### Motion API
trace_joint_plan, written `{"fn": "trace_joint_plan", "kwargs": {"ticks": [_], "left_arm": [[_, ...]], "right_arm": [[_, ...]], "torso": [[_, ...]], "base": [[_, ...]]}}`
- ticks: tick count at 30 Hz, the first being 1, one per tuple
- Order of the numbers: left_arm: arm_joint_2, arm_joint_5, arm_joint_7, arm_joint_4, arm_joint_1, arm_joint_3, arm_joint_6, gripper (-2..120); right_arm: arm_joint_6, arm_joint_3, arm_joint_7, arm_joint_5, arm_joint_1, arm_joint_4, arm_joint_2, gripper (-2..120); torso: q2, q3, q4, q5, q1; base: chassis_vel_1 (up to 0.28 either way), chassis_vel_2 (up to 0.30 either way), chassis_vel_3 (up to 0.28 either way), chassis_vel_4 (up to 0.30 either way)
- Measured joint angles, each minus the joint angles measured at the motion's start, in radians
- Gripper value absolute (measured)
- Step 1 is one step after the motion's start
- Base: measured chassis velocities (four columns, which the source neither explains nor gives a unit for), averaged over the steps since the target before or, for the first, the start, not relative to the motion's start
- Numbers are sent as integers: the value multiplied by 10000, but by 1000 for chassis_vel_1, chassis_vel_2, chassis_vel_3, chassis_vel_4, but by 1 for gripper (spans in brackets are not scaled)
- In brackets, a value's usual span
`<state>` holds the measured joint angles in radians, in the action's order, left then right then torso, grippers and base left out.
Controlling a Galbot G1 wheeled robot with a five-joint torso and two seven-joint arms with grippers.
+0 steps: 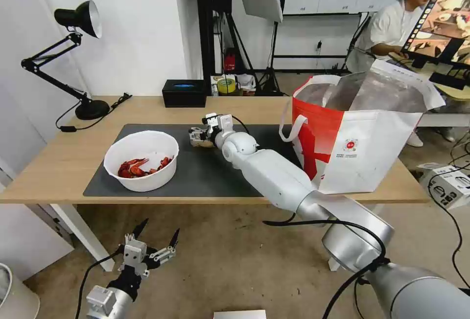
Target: Pick up the trash from the table and place it into the takeout bag.
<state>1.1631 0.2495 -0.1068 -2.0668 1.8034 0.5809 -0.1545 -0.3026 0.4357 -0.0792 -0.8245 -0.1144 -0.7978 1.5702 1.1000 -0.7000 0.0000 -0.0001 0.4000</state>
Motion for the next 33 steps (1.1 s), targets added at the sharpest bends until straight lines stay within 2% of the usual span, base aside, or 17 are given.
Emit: {"fn": "trace_joint_plan", "kwargs": {"ticks": [9,12,16,17,20,25,26,28,29,32,33], "left_arm": [[-4,4,-1,-25,13,-22,0,100],[5,4,-3,-48,17,-24,0,100],[5,4,-3,-49,18,-24,0,100],[-1,4,-7,-48,33,-24,0,100],[-32,6,-10,-67,37,-16,0,100],[-50,16,-10,-83,18,-14,0,100],[-53,18,-11,-83,6,-14,0,100],[-55,20,-10,-85,-10,-23,3,100],[-55,20,-10,-85,-10,-23,3,100],[-57,32,-9,-141,-14,-13,7,100],[-57,32,-9,-141,-14,-13,7,100]], "right_arm": [[-107,34,45,89,-13,76,26,100],[-119,35,51,72,-85,71,17,87],[-122,35,52,71,-110,69,12,84],[-132,34,52,69,-176,60,3,73],[-137,28,35,72,-242,52,-4,59],[-144,8,1,77,-289,12,-12,46],[-146,-11,-18,77,-313,-77,-38,40],[-141,-61,-148,53,-393,-483,-175,30],[-141,-61,-148,53,-393,-483,-175,30],[-61,-68,-518,39,-612,-1822,-779,16],[-61,-68,-518,39,-612,-1822,-779,16]], "torso": [[0,0,0,0,0],[0,0,0,1,0],[0,0,0,1,0],[0,0,0,1,0],[1,0,0,1,-1],[0,0,-1,1,0],[0,0,0,1,-1],[0,-1,1,1,0],[0,-1,1,1,0],[0,0,4,1,0],[0,0,4,1,0]], "base": [[0,0,0,0],[0,0,0,0],[0,0,0,0],[0,0,0,0],[0,0,0,0],[0,0,0,0],[0,0,0,0],[0,0,0,0],[0,0,0,0],[0,0,0,0],[0,0,0,0]]}}
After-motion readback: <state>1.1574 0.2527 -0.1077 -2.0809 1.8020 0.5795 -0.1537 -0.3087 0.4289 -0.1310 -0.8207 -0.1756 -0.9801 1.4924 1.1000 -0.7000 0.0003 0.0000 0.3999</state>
